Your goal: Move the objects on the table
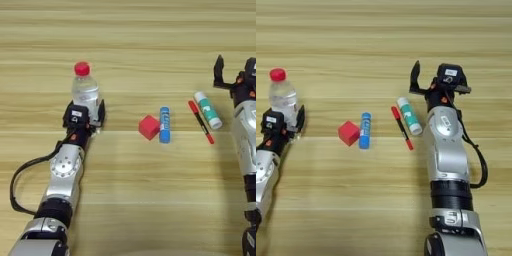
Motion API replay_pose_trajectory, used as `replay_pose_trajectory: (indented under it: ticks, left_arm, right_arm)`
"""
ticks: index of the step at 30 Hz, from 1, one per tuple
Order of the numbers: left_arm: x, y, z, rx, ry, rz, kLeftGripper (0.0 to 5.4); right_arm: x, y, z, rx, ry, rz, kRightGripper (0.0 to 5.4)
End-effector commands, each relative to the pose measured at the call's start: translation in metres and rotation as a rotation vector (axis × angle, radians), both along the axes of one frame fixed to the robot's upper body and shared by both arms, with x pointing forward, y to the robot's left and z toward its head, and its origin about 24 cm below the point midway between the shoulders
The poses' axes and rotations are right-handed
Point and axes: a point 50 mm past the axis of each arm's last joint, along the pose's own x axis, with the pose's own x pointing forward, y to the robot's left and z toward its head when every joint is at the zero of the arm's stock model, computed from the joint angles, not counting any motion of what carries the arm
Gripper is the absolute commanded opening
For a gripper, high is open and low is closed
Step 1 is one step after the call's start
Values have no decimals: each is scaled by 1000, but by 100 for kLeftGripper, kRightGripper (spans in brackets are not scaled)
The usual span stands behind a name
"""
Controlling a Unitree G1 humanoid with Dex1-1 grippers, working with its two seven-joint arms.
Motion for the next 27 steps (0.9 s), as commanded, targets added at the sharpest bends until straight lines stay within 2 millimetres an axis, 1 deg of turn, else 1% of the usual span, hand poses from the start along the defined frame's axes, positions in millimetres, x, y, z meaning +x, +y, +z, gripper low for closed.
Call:
replay_pose_trajectory:
  ticks: [1,7,9,12,18,21,27]
  left_arm:
    - [0,1,-3,15,21,4,454]
    - [1,2,0,15,6,10,525]
    - [1,3,2,14,-7,15,537]
    - [2,6,9,9,-44,36,537]
    - [3,8,36,9,-174,47,537]
    - [3,10,47,11,-213,52,537]
    - [-1,4,71,-1,-291,23,537]
  right_arm:
    - [3,3,2,8,-8,14,540]
    - [3,3,2,5,-6,16,540]
    - [3,4,2,5,-6,16,540]
    - [3,4,1,4,-5,17,540]
    - [3,5,1,1,-3,20,540]
    - [3,5,1,0,-4,21,540]
    - [4,5,0,0,-3,23,540]
